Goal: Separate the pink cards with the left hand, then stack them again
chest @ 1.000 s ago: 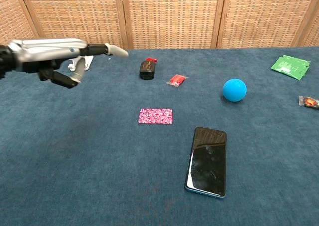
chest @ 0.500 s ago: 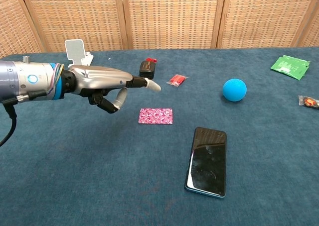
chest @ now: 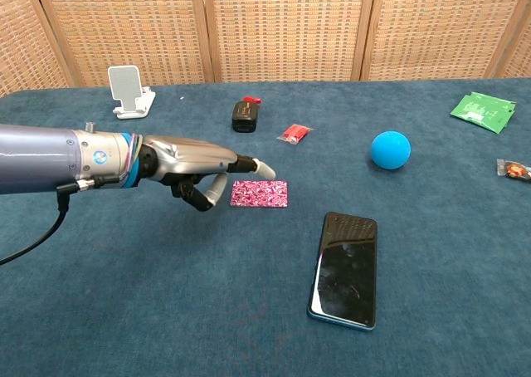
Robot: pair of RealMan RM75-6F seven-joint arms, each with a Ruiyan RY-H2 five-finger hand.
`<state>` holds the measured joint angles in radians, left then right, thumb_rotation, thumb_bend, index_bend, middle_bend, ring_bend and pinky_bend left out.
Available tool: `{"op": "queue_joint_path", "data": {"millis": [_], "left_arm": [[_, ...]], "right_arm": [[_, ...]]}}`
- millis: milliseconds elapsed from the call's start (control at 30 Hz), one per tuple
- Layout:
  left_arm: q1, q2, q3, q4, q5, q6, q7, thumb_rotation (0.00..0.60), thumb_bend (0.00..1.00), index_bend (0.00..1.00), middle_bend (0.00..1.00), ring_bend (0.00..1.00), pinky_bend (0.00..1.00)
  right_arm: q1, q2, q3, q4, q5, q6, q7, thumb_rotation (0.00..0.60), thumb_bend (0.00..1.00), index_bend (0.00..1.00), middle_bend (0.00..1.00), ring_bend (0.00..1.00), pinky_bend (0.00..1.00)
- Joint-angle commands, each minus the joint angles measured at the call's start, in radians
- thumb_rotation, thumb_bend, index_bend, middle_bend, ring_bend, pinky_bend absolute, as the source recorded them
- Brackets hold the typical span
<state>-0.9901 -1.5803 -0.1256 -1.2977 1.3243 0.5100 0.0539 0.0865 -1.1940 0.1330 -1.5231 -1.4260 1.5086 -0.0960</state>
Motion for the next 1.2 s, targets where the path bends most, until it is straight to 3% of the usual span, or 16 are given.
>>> {"op": "queue_joint_path", "data": {"millis": [33, 467, 1200], "left_arm": [[-0.011, -0.016, 0.008, 0.020, -0.014, -0.012, 0.004, 0.600, 1.00, 0.00, 0.00, 0.00, 0.00], [-0.035, -0.062, 0.040, 0.083, -0.061, -0.033, 0.051, 0.600, 1.00, 0.00, 0.00, 0.00, 0.00], [0.031, 0.012, 0.096, 0.214, -0.067, -0.024, -0.027, 0.600, 1.00, 0.00, 0.00, 0.00, 0.00]], "right_arm": [[0.001, 0.000, -0.002, -0.001, 0.002, -0.005, -0.002, 0.600, 0.00, 0.00, 0.00, 0.00, 0.00], [0.002, 0.001, 0.000, 0.003, 0.010, -0.011, 0.001, 0.600, 0.00, 0.00, 0.00, 0.00, 0.00], [-0.002, 0.005, -0.007, -0.020, -0.010, 0.007, -0.016, 0.600, 0.00, 0.00, 0.00, 0.00, 0.00]]}}
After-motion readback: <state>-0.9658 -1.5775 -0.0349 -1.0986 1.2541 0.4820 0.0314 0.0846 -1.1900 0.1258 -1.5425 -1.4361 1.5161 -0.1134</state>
